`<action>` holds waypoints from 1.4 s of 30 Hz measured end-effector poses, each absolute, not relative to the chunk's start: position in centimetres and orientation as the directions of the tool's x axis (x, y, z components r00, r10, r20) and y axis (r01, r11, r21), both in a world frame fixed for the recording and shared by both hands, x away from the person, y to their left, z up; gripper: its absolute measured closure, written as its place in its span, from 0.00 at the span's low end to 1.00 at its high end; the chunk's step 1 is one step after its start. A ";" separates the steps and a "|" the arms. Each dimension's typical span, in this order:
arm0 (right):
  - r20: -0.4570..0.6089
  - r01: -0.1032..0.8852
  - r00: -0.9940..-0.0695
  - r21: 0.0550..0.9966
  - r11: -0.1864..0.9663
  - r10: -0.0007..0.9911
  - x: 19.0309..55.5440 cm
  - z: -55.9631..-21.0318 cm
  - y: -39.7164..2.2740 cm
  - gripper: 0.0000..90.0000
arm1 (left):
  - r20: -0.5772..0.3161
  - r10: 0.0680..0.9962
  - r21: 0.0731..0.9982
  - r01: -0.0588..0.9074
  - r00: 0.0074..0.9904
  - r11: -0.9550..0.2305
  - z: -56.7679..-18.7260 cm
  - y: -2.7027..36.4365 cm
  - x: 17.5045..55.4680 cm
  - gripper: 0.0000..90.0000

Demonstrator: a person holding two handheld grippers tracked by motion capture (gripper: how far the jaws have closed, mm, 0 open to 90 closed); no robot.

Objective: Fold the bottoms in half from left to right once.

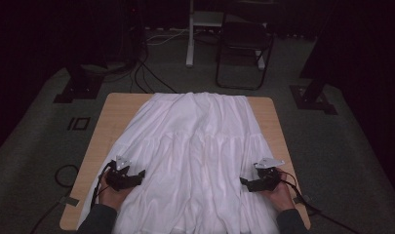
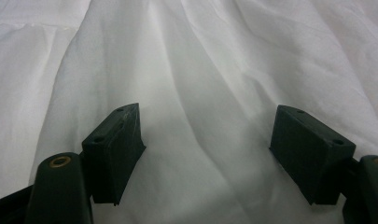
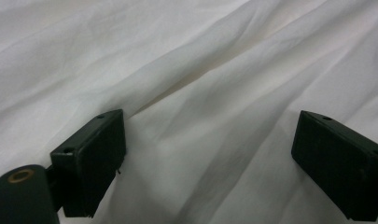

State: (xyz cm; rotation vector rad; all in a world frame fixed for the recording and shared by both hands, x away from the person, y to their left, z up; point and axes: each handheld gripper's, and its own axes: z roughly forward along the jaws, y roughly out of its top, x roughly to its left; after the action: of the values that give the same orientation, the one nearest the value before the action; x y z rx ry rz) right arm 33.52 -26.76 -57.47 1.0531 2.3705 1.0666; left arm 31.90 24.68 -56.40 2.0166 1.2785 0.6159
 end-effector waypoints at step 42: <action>0.002 0.498 -0.652 0.755 0.426 0.758 33.3 -57.4 -26.9 0.15 | -0.010 0.980 0.714 0.688 0.199 -0.132 -56.0 34.8 24.0 0.35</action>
State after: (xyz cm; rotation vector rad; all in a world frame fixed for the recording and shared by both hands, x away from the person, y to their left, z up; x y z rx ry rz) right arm 33.33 -26.94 -57.44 1.0779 2.3463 1.0717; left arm 24.00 34.76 -56.03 1.8895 1.5511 0.6398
